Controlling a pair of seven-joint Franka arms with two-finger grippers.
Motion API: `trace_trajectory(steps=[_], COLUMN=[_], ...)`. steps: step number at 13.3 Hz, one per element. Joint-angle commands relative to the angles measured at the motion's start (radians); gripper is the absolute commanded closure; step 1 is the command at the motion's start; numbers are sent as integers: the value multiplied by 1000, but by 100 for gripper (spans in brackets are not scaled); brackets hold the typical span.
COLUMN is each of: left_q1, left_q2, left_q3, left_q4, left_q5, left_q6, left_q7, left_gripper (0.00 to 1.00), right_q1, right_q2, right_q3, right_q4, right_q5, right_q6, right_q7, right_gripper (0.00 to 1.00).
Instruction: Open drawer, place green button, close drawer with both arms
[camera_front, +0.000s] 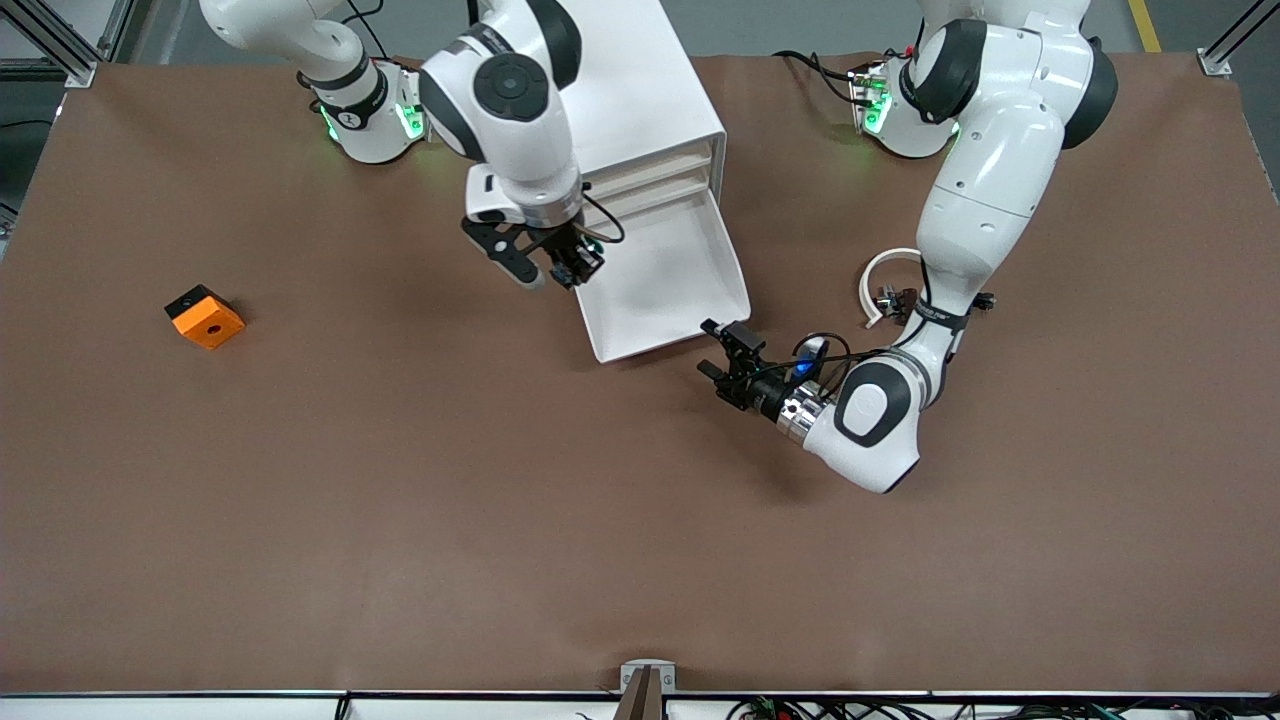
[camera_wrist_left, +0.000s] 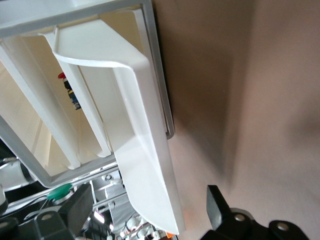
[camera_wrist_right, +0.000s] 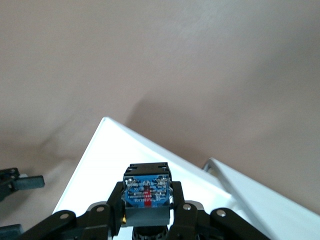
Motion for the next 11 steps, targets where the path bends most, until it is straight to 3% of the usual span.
trace_trajectory(steps=[1,4,6,11], left_q1=[3,1,-11,-45], left_q2=[-36,-85,-100,-145], left_q3=[0,4,6,6], left_q4=[22,28,83,86], left_q5=[84,211,304,462], left_q6=[-7,-5,0,139], left_q7=[62,186,254,520], left_gripper=[0,0,0,0], right_q1=[38,84,106,120], right_q2=[43,137,200,230], right_q3=[-10,-10,-12,-12], right_q4=[29,97,153,161], right_q5=[-35,-61,-63,-63], right_q6=[15,44,44,47], right_q7=[69,101,130,196], right_gripper=[100,100,100,100])
